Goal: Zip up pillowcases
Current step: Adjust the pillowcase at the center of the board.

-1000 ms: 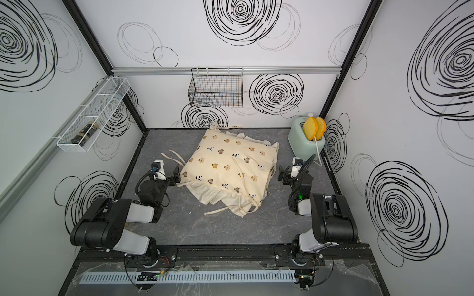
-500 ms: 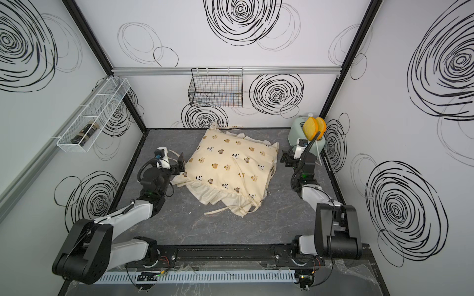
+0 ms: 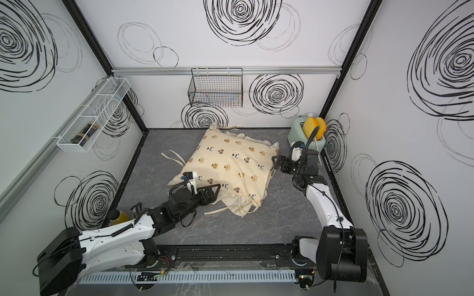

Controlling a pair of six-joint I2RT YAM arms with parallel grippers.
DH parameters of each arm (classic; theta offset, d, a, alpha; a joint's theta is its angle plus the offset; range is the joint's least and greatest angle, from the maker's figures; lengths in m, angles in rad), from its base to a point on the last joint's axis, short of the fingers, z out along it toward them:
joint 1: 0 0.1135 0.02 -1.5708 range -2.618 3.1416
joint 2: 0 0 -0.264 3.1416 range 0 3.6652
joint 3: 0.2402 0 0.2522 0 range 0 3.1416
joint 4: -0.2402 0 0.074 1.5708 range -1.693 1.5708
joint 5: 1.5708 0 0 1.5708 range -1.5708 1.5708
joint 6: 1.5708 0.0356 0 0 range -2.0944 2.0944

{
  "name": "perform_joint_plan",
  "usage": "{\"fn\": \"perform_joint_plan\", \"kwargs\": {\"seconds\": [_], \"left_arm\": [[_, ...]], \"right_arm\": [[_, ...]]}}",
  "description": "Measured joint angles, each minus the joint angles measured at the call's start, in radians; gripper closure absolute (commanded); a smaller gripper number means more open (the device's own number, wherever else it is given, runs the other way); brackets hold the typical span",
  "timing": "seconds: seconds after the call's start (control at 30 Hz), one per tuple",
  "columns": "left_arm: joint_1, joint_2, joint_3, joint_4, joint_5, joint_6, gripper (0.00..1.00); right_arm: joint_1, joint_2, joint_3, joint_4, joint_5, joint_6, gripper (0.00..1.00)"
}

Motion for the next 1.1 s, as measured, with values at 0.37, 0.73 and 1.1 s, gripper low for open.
{"fn": "perform_joint_plan", "kwargs": {"seconds": [0.37,0.73,1.1], "left_arm": [[0.008,0.506,0.133,0.375,0.085,-0.204,0.04],[0.074,0.761,0.22,0.506,0.093,-0.332,0.68],[0.224,0.633,0.098,0.516,0.099,-0.322,0.75]], "right_arm": [[-0.006,-0.039,-0.028,-0.127,-0.105,0.011,0.07],[-0.032,-0.099,-0.092,-0.115,-0.117,0.048,0.09],[0.119,-0.064,-0.166,-0.107,-0.117,0.058,0.23]]}}
